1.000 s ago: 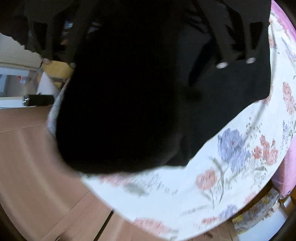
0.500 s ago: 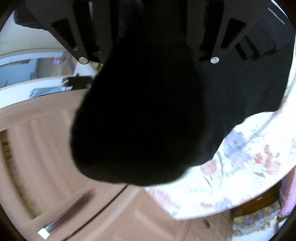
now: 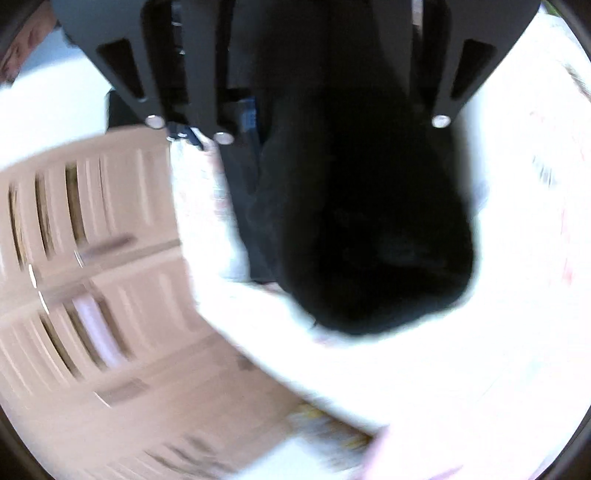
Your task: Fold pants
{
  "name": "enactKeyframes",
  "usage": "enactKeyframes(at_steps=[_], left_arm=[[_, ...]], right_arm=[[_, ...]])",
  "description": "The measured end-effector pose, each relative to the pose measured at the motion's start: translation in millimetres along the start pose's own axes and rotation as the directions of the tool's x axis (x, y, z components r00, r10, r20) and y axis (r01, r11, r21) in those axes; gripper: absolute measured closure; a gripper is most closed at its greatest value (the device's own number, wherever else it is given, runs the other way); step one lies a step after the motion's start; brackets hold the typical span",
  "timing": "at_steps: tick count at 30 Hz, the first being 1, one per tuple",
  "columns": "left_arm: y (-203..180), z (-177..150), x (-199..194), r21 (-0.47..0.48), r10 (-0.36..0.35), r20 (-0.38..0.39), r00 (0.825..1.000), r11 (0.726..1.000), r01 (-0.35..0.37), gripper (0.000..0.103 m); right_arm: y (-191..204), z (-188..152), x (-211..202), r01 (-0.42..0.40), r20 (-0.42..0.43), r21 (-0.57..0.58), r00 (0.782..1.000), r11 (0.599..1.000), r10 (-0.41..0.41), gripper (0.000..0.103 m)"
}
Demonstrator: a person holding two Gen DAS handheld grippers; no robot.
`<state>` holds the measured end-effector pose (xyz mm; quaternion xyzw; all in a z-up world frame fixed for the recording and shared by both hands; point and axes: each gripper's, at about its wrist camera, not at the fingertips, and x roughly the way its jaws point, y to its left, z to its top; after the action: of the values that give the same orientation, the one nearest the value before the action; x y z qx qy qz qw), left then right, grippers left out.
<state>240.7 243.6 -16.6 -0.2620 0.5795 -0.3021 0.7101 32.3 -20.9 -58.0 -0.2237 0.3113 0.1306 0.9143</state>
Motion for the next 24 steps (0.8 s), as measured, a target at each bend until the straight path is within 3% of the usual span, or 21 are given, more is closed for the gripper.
enactKeyframes(at_steps=[2,4,6,8,10,11,13,16,18,21,24], left_arm=[[54.9,-13.7,18.9,-0.099,-0.065,-0.004,0.998,0.993,0.064,0.061],[67.1,-21.1,13.0,-0.071,-0.19,0.087,0.978,0.978,0.197,0.049],[63.6,-30.1,-0.1,-0.034,-0.254,0.166,0.953,0.964,0.262,0.014],[55.0,-38.8,-11.4,-0.004,-0.21,0.216,0.954,0.976,0.216,0.007],[54.1,-47.1,-26.9,-0.01,-0.143,0.255,0.956,0.989,0.151,0.007],[57.2,-52.6,-41.3,-0.027,-0.098,0.294,0.951,0.993,0.111,0.007],[56.7,-65.8,-67.9,-0.028,-0.083,0.36,0.929,0.995,0.099,0.007],[16.2,-73.8,-79.4,0.049,-0.069,0.405,0.912,0.997,0.054,0.007],[-14.0,-75.0,-75.5,0.114,-0.071,0.402,0.913,0.993,0.027,0.007],[-61.0,-82.2,-42.1,0.189,-0.076,0.358,0.93,0.982,0.008,0.005],[-95.4,-70.9,1.0,0.252,0.063,0.322,0.945,0.956,-0.15,0.005]], right_arm=[[-5.9,-1.8,0.4,-0.016,0.003,0.027,1.0,1.0,0.016,0.015],[-13.7,-0.2,6.2,-0.033,-0.018,0.047,0.999,0.998,0.034,0.015],[-15.5,1.5,8.0,-0.047,-0.034,0.072,0.998,0.996,0.05,0.015],[-13.2,-0.2,6.0,-0.064,-0.042,0.105,0.997,0.992,0.069,0.015],[-24.3,-6.5,10.6,-0.092,-0.039,0.174,0.994,0.98,0.1,0.015],[-27.3,-8.8,13.5,-0.114,-0.046,0.214,0.991,0.97,0.127,0.015],[-31.7,-17.6,15.4,-0.164,-0.073,0.283,0.979,0.945,0.192,0.015],[-31.7,-28.2,-4.4,-0.282,-0.025,0.255,0.954,0.925,0.298,0.015],[-35.4,-33.9,-28.9,-0.387,0.031,0.195,0.921,0.901,0.389,0.015],[-55.1,-31.8,-48.1,-0.423,0.074,0.227,0.906,0.877,0.417,0.015],[-85.4,-8.1,-45.2,-0.443,0.149,0.277,0.896,0.853,0.417,0.014]])
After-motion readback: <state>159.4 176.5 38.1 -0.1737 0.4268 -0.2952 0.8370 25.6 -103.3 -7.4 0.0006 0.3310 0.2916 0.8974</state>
